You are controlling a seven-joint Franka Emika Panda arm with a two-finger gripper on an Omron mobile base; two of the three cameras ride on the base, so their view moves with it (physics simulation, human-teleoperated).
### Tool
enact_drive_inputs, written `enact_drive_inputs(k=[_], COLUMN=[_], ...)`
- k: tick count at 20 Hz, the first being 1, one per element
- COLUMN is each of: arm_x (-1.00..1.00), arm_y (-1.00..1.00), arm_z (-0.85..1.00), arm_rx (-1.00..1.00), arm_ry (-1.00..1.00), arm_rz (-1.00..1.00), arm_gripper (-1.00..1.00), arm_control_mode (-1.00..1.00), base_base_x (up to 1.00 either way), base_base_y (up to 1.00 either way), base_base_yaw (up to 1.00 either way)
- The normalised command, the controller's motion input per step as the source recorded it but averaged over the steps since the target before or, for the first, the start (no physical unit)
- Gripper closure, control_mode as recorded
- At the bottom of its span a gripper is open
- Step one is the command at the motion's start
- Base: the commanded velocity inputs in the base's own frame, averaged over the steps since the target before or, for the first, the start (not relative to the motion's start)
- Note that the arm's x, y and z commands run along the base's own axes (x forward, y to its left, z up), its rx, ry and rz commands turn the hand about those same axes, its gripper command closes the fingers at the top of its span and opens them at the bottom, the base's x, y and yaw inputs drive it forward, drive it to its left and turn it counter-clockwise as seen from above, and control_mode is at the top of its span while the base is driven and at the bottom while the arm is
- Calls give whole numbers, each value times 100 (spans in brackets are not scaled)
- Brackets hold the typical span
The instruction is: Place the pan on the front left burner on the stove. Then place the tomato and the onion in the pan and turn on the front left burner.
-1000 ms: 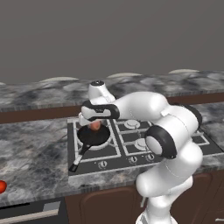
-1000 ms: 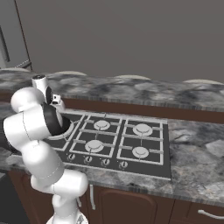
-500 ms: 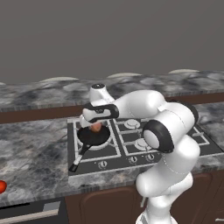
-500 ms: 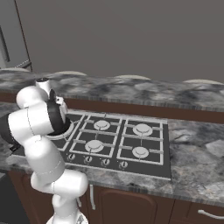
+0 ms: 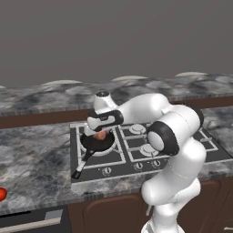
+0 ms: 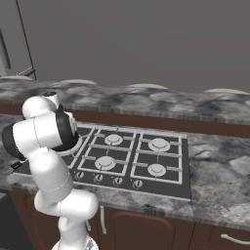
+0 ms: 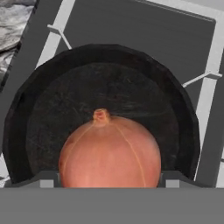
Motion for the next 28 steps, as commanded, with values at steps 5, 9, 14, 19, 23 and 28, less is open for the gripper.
enact_drive_inputs(k=[5, 9, 14, 19, 23, 28], arm_x=[11, 13, 9, -1, -16, -12], arm_y=[-1, 0, 0, -8, -15, 0], arm_z=[-20, -19, -15, -2, 13, 33], arm_rx=[0, 0, 0, 0, 0, 0], arm_ry=[0, 0, 0, 0, -3, -7], arm_rz=[0, 0, 0, 0, 0, -3], arm_gripper=[100, 100, -100, -100, -100, -100], arm_control_mode=[-100, -100, -100, -100, -100, -100], base_base_x=[0, 0, 0, 0, 0, 0], base_base_y=[0, 0, 0, 0, 0, 0], base_base_yaw=[0, 0, 0, 0, 0, 0])
